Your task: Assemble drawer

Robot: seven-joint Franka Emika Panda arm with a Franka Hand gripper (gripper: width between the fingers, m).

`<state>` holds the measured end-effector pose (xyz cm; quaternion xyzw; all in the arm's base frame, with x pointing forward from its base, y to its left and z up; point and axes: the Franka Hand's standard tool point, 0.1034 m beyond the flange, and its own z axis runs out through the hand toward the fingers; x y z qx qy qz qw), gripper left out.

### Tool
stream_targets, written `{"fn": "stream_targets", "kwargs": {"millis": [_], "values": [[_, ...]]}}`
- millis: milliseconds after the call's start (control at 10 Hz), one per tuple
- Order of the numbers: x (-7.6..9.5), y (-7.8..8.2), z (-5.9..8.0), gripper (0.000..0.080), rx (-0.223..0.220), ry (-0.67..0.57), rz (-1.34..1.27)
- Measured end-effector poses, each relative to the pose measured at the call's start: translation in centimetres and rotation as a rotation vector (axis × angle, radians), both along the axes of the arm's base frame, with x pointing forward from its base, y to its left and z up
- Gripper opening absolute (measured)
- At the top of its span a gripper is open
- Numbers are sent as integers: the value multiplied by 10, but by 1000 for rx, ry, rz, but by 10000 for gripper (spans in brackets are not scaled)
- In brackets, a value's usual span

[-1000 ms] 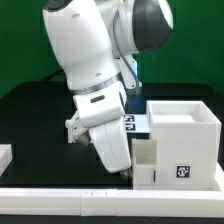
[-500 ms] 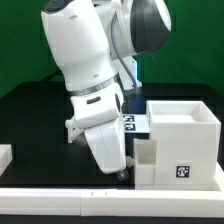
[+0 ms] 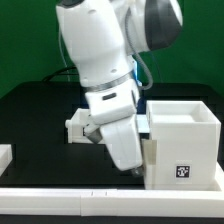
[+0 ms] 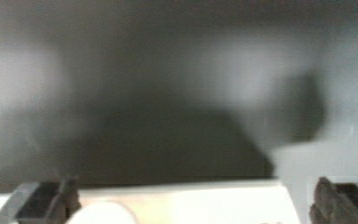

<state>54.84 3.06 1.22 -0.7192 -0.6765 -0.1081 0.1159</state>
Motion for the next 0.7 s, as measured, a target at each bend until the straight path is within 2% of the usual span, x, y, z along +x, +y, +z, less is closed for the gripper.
{"fn": "stream_targets", "kwargs": {"millis": [300, 500, 700], "values": [[-1, -1, 0, 649, -2, 3, -8], [1, -7, 1, 649, -4, 1, -16], [6, -19, 14, 649, -21, -29, -32]]}}
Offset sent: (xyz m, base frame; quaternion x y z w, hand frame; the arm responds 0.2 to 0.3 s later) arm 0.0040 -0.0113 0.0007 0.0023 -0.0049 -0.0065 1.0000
